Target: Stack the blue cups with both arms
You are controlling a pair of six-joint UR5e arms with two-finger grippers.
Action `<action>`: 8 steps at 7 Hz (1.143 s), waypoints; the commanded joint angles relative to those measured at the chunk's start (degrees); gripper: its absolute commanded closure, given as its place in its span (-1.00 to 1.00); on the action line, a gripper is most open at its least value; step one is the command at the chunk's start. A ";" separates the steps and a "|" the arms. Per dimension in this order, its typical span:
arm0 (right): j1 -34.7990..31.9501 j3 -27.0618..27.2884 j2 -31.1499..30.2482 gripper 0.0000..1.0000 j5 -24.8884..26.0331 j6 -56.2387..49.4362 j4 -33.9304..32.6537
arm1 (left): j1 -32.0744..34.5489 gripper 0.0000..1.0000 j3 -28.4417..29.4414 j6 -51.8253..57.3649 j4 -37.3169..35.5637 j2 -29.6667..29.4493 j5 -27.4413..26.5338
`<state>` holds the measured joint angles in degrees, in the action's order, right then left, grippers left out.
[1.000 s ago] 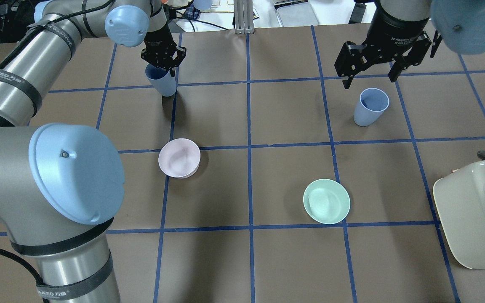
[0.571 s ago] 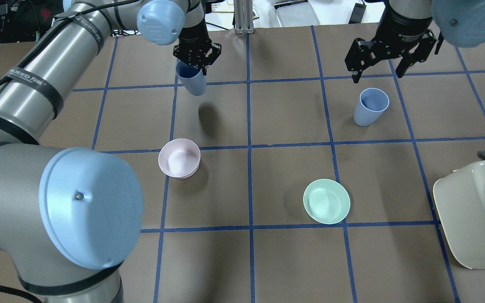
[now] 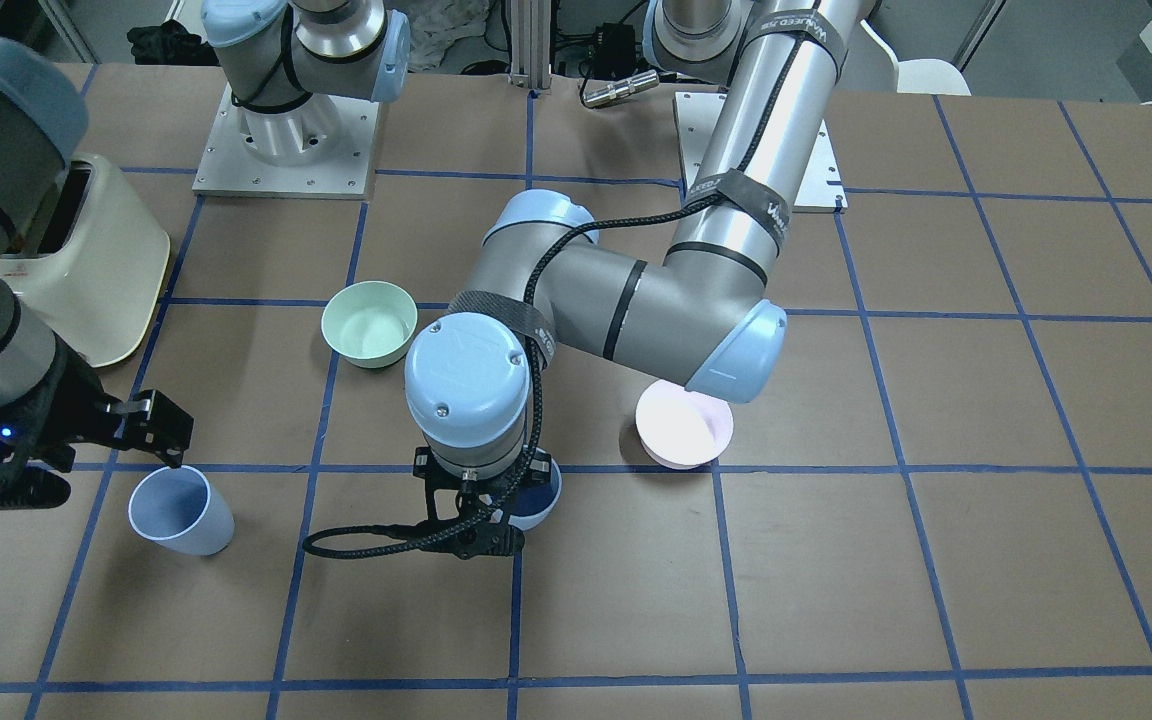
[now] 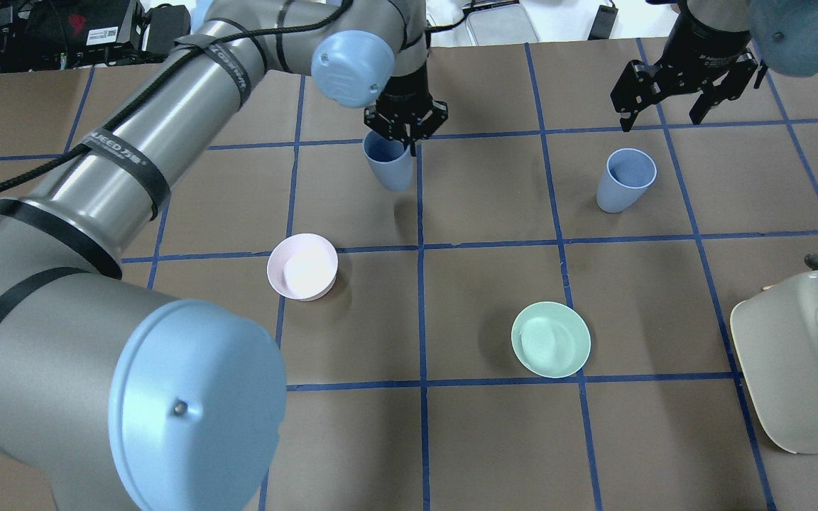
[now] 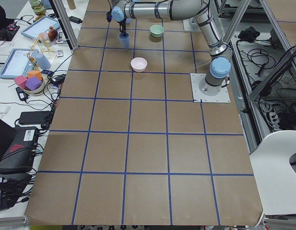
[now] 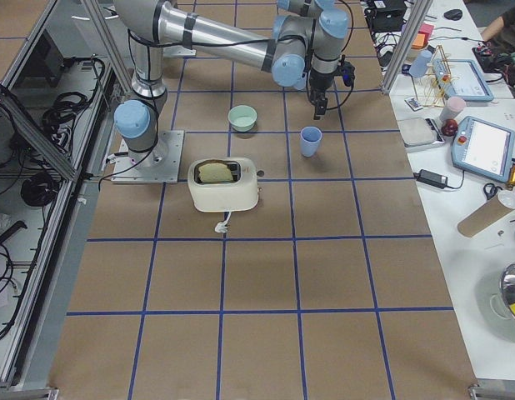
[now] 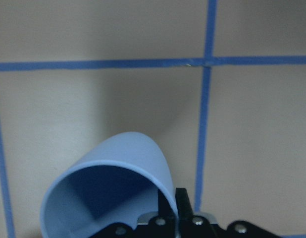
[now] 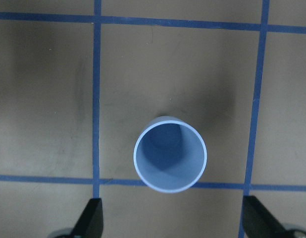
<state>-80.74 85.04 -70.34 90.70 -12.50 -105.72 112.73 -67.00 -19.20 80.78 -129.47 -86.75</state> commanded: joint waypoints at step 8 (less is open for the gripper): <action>2.42 3.72 7.14 -1.00 0.62 -2.17 -7.40 | -5.74 -1.00 -4.03 2.92 3.84 12.54 0.18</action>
<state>-78.39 88.47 -63.17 91.19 -14.61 -113.10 109.53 -72.58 -17.96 82.10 -120.49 -86.73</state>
